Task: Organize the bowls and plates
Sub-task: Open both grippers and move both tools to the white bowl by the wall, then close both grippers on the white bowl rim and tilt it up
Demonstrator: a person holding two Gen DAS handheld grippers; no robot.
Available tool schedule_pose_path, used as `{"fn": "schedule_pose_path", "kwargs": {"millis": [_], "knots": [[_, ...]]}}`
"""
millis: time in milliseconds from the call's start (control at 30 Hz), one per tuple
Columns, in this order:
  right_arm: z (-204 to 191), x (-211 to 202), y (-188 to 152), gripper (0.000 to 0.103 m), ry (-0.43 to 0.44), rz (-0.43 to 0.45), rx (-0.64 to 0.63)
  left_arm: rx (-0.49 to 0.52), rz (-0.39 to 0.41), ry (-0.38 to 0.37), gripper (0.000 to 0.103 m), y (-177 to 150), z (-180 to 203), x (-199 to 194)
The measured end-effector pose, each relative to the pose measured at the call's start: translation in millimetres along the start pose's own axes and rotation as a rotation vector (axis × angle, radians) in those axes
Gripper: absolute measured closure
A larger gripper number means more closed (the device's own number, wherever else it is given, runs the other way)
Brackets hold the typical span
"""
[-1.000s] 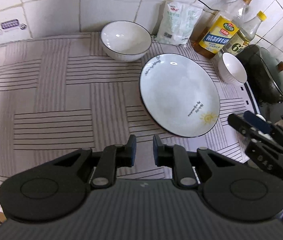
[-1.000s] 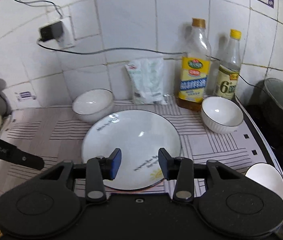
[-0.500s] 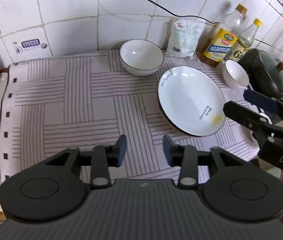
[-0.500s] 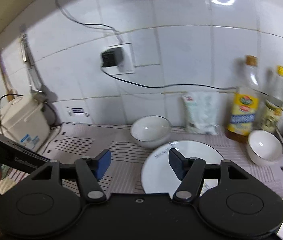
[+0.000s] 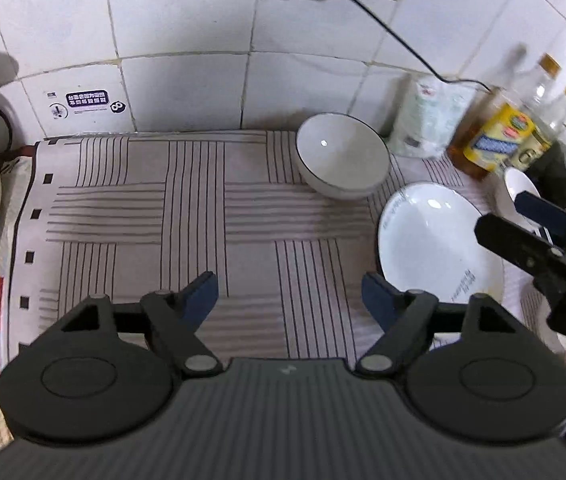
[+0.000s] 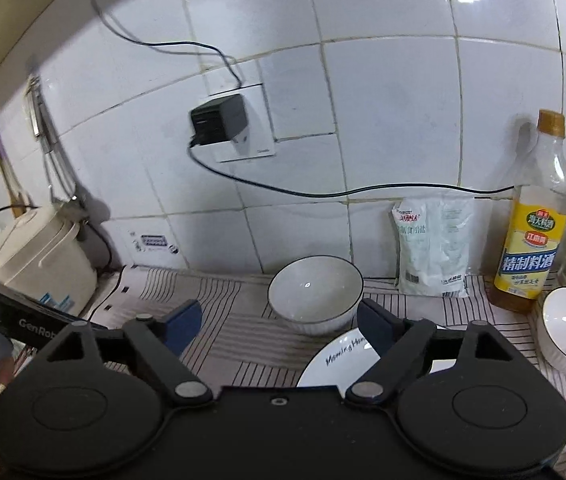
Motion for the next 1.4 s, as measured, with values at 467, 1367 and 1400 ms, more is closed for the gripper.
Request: {"fn": "schedule_pose_path", "kwargs": {"millis": [467,1367,1400], "knots": [[57,93,7,0.018,-0.013,0.013,0.172,-0.089,0.145,-0.025,0.014,53,-29,85],[87,189,5,0.089,-0.138,-0.109,0.211,-0.255,0.03,-0.123,0.093,71,-24,197],[85,188,6,0.089,-0.125,-0.106,0.212,-0.256,0.023,-0.112,0.093,70,-22,197]]}}
Point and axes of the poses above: each gripper's, at about its wrist camera, not at the fingertips, and x roughly the way its jaws point, z to its right, y to its top, the point moved 7 cm from there along x, roughly the way its jaws point, and after that the axes turned 14 degrees about x, right-handed, at the moved point
